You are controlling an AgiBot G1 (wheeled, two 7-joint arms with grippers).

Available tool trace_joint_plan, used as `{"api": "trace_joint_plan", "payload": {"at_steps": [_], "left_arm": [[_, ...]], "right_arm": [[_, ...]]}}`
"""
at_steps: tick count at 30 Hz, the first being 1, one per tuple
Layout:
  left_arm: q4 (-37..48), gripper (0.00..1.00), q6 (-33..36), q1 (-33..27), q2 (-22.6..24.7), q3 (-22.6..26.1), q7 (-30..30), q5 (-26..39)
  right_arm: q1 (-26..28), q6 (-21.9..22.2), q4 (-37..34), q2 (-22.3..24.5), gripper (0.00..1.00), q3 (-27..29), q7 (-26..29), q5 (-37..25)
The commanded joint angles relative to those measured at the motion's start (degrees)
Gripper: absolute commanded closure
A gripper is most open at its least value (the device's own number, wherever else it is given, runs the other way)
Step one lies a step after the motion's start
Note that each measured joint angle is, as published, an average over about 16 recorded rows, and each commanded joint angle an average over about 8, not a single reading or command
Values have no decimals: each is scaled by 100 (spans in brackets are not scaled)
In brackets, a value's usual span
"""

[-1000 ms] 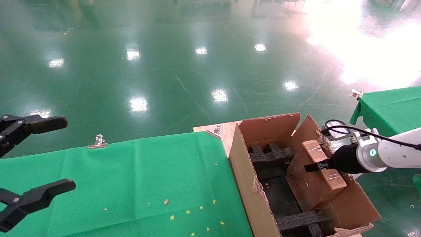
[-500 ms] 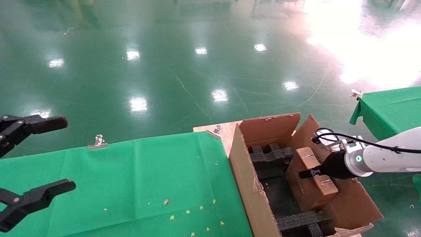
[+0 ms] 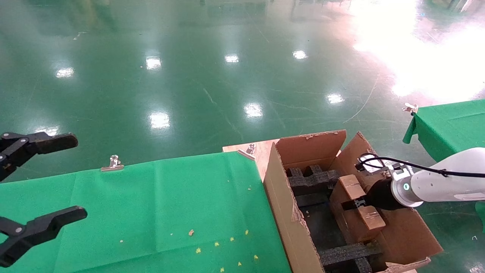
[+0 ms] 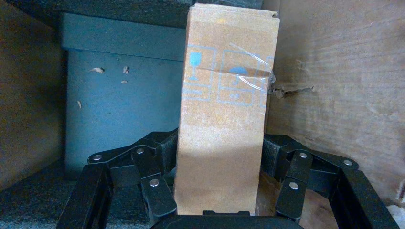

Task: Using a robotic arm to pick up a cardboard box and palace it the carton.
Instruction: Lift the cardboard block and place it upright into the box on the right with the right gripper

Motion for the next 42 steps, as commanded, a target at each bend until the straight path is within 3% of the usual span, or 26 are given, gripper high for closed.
{"api": "trace_joint_plan", "payload": {"at_steps": [1,5,6,13,14,42], "left_arm": [[0,0,0,0,0,0,0,0],[0,0,0,0,0,0,0,0],[0,0,0,0,0,0,0,0],[1,0,-1,2,-1,-1,0,-1],[1,0,-1,2,-1,-1,0,-1],[1,0,-1,2,-1,-1,0,-1]], "right_arm": [[-50,-27,-104,-41,100,26,-75,68],[-100,-86,-237,-86,100,76,-207,173],[-111,-94,-266,-96,95,88,-239,197],[-160,-123,-377,-132,7,144,-355,299],[-160,-126,-377,-132,0,145,-355,302],[53,-104,-149,12,0,156,-362,201]]}}
